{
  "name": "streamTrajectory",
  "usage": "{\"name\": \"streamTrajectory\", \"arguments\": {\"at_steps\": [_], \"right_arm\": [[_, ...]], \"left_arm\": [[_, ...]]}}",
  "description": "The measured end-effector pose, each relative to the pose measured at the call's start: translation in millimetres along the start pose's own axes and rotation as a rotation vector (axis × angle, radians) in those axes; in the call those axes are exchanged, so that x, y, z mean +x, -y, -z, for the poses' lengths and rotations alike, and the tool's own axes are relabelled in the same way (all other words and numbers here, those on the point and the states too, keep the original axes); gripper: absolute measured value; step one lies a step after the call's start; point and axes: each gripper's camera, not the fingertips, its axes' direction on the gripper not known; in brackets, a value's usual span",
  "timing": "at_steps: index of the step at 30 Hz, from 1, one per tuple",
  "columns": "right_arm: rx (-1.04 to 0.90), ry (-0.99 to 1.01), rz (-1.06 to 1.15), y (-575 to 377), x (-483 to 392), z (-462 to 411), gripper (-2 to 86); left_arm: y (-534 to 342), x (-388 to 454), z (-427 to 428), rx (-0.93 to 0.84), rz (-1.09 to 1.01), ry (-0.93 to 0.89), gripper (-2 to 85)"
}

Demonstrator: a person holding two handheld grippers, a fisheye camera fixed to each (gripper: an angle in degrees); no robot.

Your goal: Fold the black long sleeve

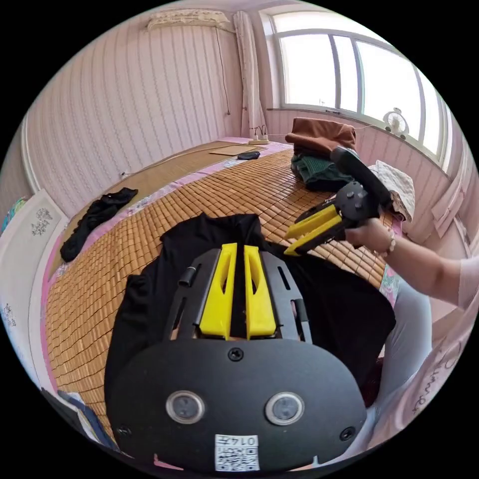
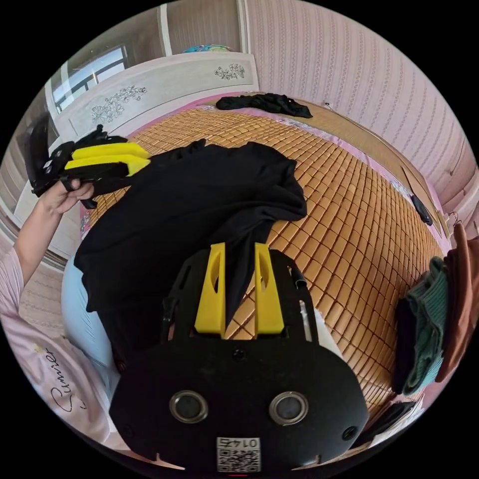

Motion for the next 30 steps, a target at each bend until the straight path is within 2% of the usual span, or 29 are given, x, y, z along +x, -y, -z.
{"name": "streamTrajectory", "arguments": {"at_steps": [2, 3, 5, 8, 13, 16, 20, 22, 25, 30], "right_arm": [[-0.077, 0.002, -0.006, 14.2, 10.5, -24.3, 8.1], [-0.135, -0.004, -0.001, 18.8, 16.4, -38.7, 7.3], [-0.057, 0.018, -0.005, 16.8, 26.0, -32.9, 2.3], [-0.034, 0.06, -0.044, 11.1, 51.3, -27.8, 0.6], [-0.031, 0.243, -0.095, 8.3, 105.5, -24.3, 0.0], [0.025, 0.325, -0.102, 4.0, 125.2, -18.6, -0.1], [-0.002, 0.343, -0.089, 8.8, 136.0, -26.0, -0.2], [-0.034, 0.325, -0.072, 13.6, 137.2, -30.1, -0.1], [-0.043, 0.305, -0.058, 18.0, 139.7, -28.0, -0.1], [-0.052, 0.325, -0.057, 20.4, 149.6, -27.5, 0.0]], "left_arm": [[47.8, -7.0, -66.8, -0.059, 0.031, -0.145, 5.7], [55.8, -6.3, -81.7, -0.079, 0.026, -0.161, 5.8], [72.2, -3.5, -132.1, -0.184, 0.022, -0.169, 5.6], [71.9, -10.9, -170.8, -0.289, 0.039, -0.089, 2.8], [69.4, -28.1, -158.3, -0.186, 0.035, -0.056, -0.2], [58.8, -53.3, -144.8, -0.108, 0.124, -0.116, -0.6], [39.4, -93.0, -148.0, -0.107, 0.308, -0.179, -0.8], [37.0, -106.0, -145.8, -0.116, 0.348, -0.123, -0.7], [48.4, -118.2, -137.2, -0.09, 0.361, -0.118, 0.1], [94.9, -105.6, -149.6, -0.101, 0.275, -0.14, 8.0]]}}
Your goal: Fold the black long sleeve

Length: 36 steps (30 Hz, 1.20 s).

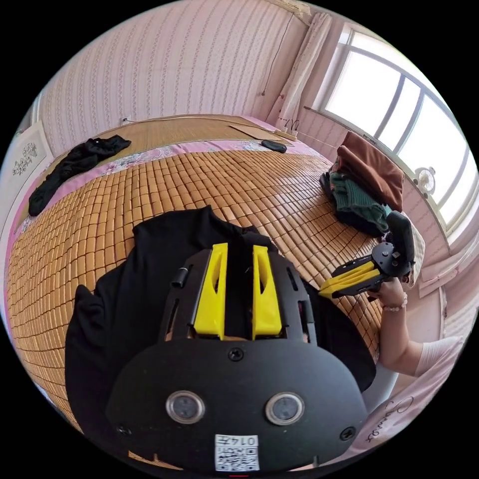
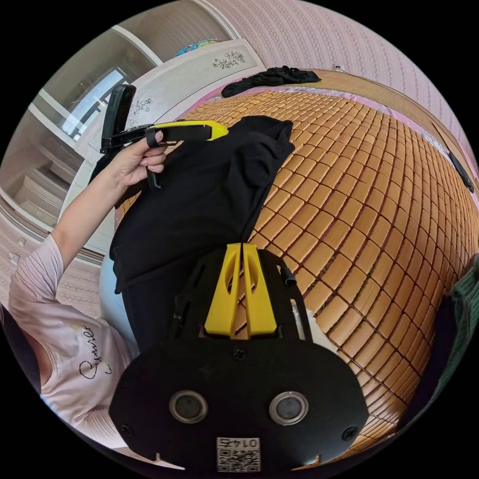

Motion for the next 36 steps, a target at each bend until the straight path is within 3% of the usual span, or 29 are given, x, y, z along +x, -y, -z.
{"name": "streamTrajectory", "arguments": {"at_steps": [3, 7, 14, 21, 26, 36], "right_arm": [[0.029, 0.01, 0.004, -0.1, 4.6, 5.1, 0.0], [0.023, 0.023, -0.002, 1.2, 11.5, 3.4, 0.0], [0.033, -0.011, 0.009, 2.1, 11.4, 5.7, -0.1], [0.016, -0.015, -0.034, 0.9, 21.3, -8.6, -0.1], [0.0, -0.018, -0.034, 1.9, 17.5, -20.0, -0.1], [-0.003, -0.013, -0.036, -0.6, 3.3, -43.4, 0.0]], "left_arm": [[22.5, 9.8, -28.2, -0.058, -0.016, -0.083, 9.0], [43.0, 24.0, -82.2, -0.324, -0.13, -0.039, 1.7], [57.9, 8.5, -64.4, -0.087, -0.054, -0.099, -0.8], [44.9, -2.1, -76.8, -0.058, 0.016, -0.13, 2.2], [48.8, -11.0, -29.8, -0.043, 0.01, -0.2, 8.1], [6.3, -15.7, 68.4, -0.026, -0.066, -0.143, 7.0]]}}
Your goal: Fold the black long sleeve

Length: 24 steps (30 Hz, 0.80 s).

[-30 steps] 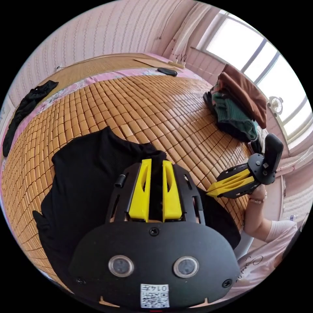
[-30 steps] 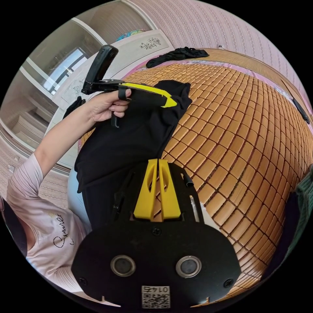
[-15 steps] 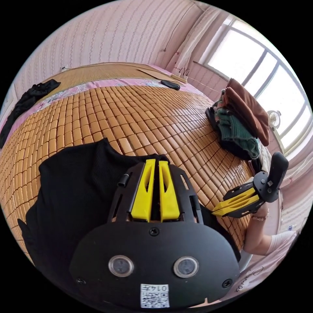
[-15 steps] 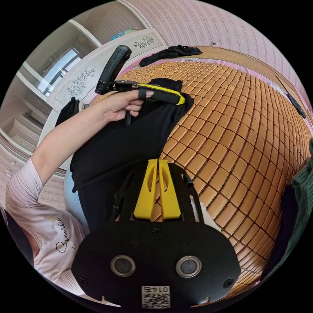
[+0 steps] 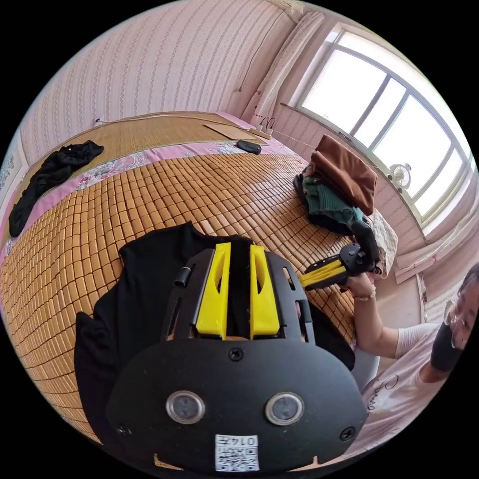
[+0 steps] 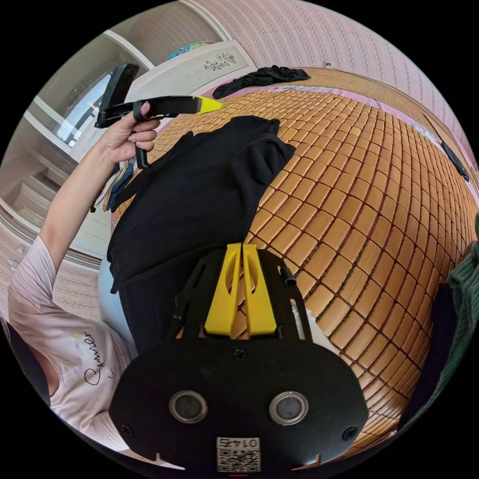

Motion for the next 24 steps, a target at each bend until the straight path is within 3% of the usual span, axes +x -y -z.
{"name": "streamTrajectory", "arguments": {"at_steps": [8, 11, 13, 15, 17, 20, 22, 24], "right_arm": [[0.032, -0.026, -0.011, -3.9, -21.1, -15.8, 0.4], [0.055, -0.19, -0.033, -7.5, -47.9, -11.8, 1.2], [0.062, -0.379, -0.041, -15.6, -83.1, -5.3, 3.4], [0.065, -0.436, 0.003, -23.4, -118.7, -1.3, 6.0], [0.099, -0.389, 0.066, -37.9, -160.0, -2.7, 6.9], [0.119, -0.121, 0.221, -68.7, -235.1, -33.9, 7.0], [0.004, 0.03, 0.301, -88.9, -288.0, -82.8, 9.5], [-0.041, 0.028, 0.281, -102.3, -313.3, -114.1, 11.3]], "left_arm": [[-231.4, 63.5, 132.1, -0.011, -0.003, 0.153, 6.6], [-323.1, 89.5, 170.0, -0.021, 0.057, 0.37, 6.5], [-368.8, 98.2, 184.4, -0.014, 0.122, 0.377, 6.5], [-402.0, 101.4, 191.6, -0.01, 0.178, 0.313, 6.9], [-430.5, 103.9, 197.4, 0.048, 0.223, 0.269, 7.1], [-445.3, 103.5, 195.3, 0.08, 0.233, 0.213, 7.3], [-447.6, 105.7, 190.7, 0.073, 0.204, 0.198, 7.4], [-449.6, 108.9, 187.6, 0.037, 0.166, 0.224, 7.5]]}}
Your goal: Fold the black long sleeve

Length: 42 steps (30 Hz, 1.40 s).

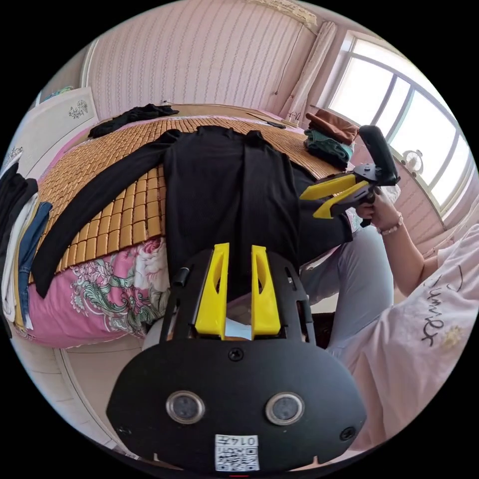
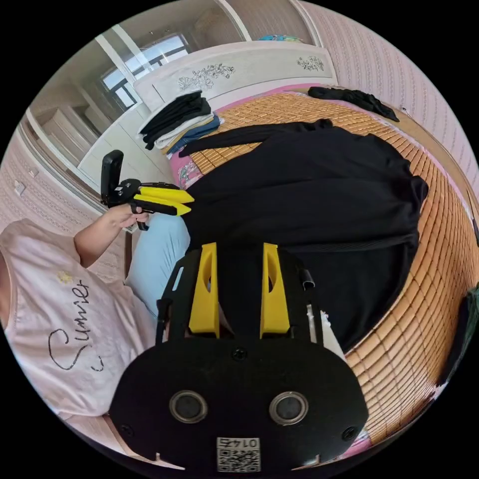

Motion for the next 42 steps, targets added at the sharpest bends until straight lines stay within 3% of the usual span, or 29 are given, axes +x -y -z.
{"name": "streamTrajectory", "arguments": {"at_steps": [6, 11, 17, 22, 28, 33, 35, 42], "right_arm": [[0.078, 0.106, 0.018, 11.1, -40.1, -9.1, 7.0], [0.0, 0.05, 0.195, 95.0, -81.3, -20.1, 7.0], [-0.05, -0.025, 0.457, 233.4, -173.9, -102.2, 7.7], [-0.097, -0.06, 0.597, 318.2, -263.6, -199.5, 8.6], [-0.235, -0.211, 0.496, 349.6, -279.6, -297.1, 10.4], [-0.129, -0.145, 0.4, 335.5, -257.4, -274.6, 1.7], [-0.089, -0.081, 0.338, 330.7, -238.4, -253.2, 1.0], [0.243, 0.173, 0.158, 272.7, -136.5, -83.8, 0.7]], "left_arm": [[-46.1, -62.7, 70.5, 0.24, 0.174, 0.015, 6.5], [-114.1, -152.1, 148.6, 0.449, 0.463, 0.36, 6.2], [-152.9, -221.8, 163.6, 0.472, 0.687, 0.527, 8.8], [-159.6, -250.7, 142.8, 0.42, 0.683, 0.393, 9.4], [-177.6, -254.3, 137.6, 0.482, 0.712, 0.454, 2.8], [-181.6, -253.2, 145.7, 0.508, 0.69, 0.424, -0.7], [-180.4, -241.9, 159.8, 0.605, 0.644, 0.361, -0.9], [-121.5, -168.8, 191.6, 0.814, 0.341, 0.138, -1.0]]}}
